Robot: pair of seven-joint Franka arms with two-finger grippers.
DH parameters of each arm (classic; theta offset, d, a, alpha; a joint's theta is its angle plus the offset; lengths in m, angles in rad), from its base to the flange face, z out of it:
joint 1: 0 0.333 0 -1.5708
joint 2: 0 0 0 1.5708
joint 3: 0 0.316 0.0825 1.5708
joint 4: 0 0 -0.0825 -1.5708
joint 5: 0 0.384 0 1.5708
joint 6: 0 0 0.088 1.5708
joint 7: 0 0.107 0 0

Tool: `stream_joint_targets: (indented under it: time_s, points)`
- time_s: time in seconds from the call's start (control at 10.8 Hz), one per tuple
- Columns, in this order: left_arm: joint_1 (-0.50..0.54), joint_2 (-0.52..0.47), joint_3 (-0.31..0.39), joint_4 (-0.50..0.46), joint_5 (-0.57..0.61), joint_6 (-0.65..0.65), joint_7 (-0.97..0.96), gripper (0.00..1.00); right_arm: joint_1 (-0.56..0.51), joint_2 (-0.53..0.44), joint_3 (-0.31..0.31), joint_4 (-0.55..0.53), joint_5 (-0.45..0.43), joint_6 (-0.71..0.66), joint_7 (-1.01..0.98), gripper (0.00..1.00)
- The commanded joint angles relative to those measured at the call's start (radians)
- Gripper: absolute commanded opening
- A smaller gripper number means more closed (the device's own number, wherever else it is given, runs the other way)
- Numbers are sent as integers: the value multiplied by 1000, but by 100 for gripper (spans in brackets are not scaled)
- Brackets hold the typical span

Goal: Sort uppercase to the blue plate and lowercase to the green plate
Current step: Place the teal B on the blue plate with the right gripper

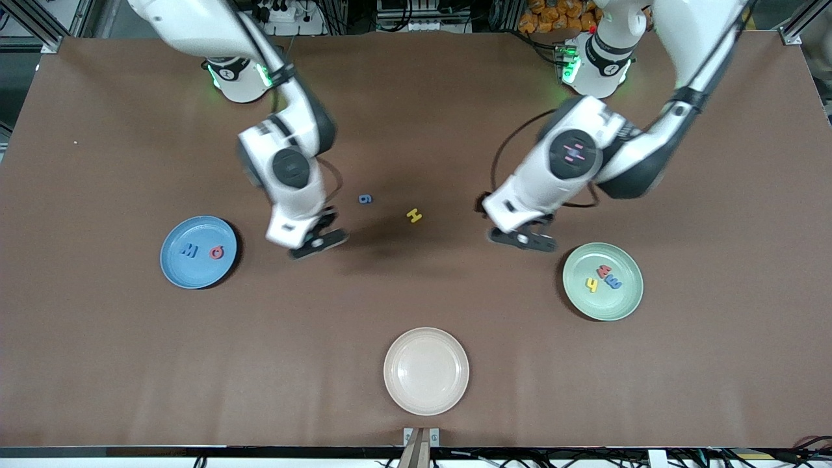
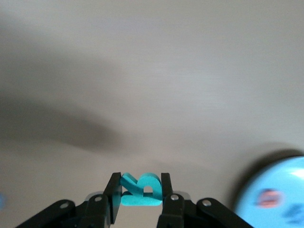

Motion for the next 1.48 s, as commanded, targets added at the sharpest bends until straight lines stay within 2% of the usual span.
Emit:
stream_joint_targets:
  time_s: [0.0,0.19,0.46,0.65,0.74,0.83,1.02,1.2,1.39]
  points:
    - [-122,62,27,23,-10,112,-138,100,-9,-16,-131,-14,0,6,-208,31]
    - [-243,88,108,39,-12,186,-209,100,-16,-17,-210,-17,4,4,-320,31]
    - [-409,186,200,158,-13,193,-397,100,-99,-8,-236,-88,66,3,-450,31]
    - [-560,239,324,242,-18,193,-527,100,-133,7,-244,-129,74,14,-496,33]
    - [-625,262,375,279,-21,193,-562,100,-147,7,-245,-161,77,38,-516,39]
    - [-677,283,404,295,-19,199,-593,100,-151,13,-247,-169,84,44,-512,62]
    - [-766,309,476,312,-21,246,-717,100,-145,19,-247,-162,148,40,-510,89]
    - [-851,329,550,332,-24,260,-876,100,-135,18,-241,-154,176,35,-507,90]
    - [-875,338,564,336,-25,260,-982,100,-127,9,-209,-125,185,35,-501,90]
